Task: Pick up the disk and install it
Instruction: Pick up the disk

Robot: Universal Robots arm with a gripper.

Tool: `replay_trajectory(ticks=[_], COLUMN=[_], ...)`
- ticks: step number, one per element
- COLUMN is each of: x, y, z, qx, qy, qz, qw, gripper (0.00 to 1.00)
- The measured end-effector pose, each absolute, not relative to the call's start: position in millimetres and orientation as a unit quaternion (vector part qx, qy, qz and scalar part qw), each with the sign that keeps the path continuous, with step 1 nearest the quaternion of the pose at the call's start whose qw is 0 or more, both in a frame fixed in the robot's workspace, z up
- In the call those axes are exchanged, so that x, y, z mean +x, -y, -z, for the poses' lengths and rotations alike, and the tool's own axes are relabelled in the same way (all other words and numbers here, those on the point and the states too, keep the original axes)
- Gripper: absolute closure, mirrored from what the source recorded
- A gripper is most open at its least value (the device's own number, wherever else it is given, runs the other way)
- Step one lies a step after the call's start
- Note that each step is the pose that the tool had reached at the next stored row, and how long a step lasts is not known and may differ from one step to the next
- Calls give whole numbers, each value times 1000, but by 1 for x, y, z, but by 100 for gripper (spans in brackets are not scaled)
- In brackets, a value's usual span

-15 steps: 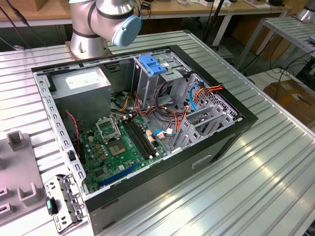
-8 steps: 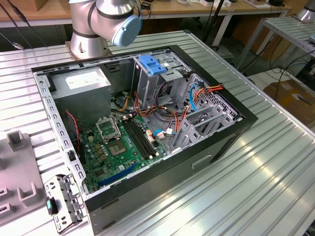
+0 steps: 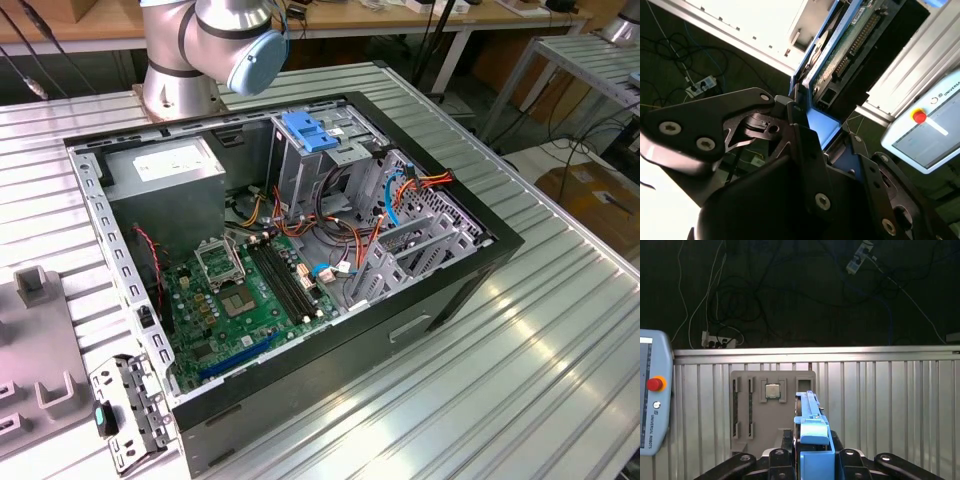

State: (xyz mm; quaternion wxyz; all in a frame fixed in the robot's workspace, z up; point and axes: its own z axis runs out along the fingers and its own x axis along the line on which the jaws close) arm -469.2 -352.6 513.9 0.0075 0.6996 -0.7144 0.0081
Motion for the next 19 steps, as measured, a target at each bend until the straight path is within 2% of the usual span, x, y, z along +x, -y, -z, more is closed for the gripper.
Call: replay_trajectory(ticks=[6, 11, 19], x=[-469, -466, -458], y=[353, 353, 363], z=[-514, -514, -513], qx=[700, 700, 700], qy=[714, 714, 714], qz=[-8, 2, 4], qw=[7, -3, -5], gripper=[63, 63, 63])
